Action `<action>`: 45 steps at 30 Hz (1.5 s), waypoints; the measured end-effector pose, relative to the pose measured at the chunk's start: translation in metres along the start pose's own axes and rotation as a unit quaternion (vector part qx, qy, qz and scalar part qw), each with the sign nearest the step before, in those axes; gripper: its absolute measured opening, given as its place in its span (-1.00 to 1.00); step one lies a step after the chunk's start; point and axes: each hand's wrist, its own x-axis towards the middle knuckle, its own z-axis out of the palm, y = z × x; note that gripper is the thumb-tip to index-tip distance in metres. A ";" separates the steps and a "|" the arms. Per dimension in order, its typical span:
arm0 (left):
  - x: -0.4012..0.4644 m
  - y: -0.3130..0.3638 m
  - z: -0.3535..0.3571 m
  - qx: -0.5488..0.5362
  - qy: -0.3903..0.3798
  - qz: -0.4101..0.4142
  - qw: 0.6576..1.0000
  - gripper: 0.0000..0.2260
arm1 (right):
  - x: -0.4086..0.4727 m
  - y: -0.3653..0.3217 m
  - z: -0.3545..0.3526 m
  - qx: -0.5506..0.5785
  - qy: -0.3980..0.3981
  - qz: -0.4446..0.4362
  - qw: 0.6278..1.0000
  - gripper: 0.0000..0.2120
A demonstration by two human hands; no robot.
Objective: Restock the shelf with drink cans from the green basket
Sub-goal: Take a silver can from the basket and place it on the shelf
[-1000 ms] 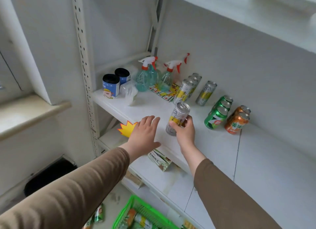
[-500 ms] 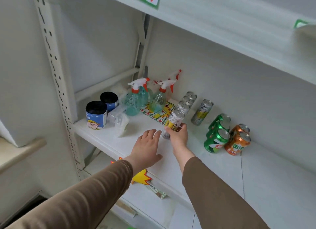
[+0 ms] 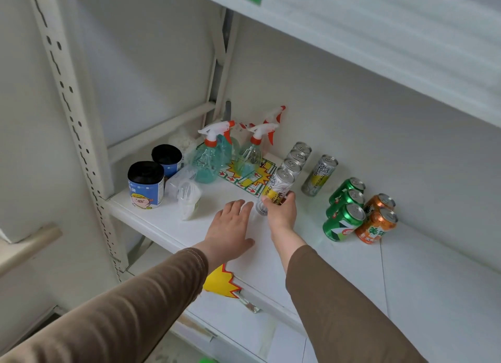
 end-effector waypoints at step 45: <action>-0.403 0.057 0.281 0.057 -0.079 -0.201 0.975 -0.16 | -0.300 0.390 -0.160 -0.331 -0.336 -0.308 0.826 -0.53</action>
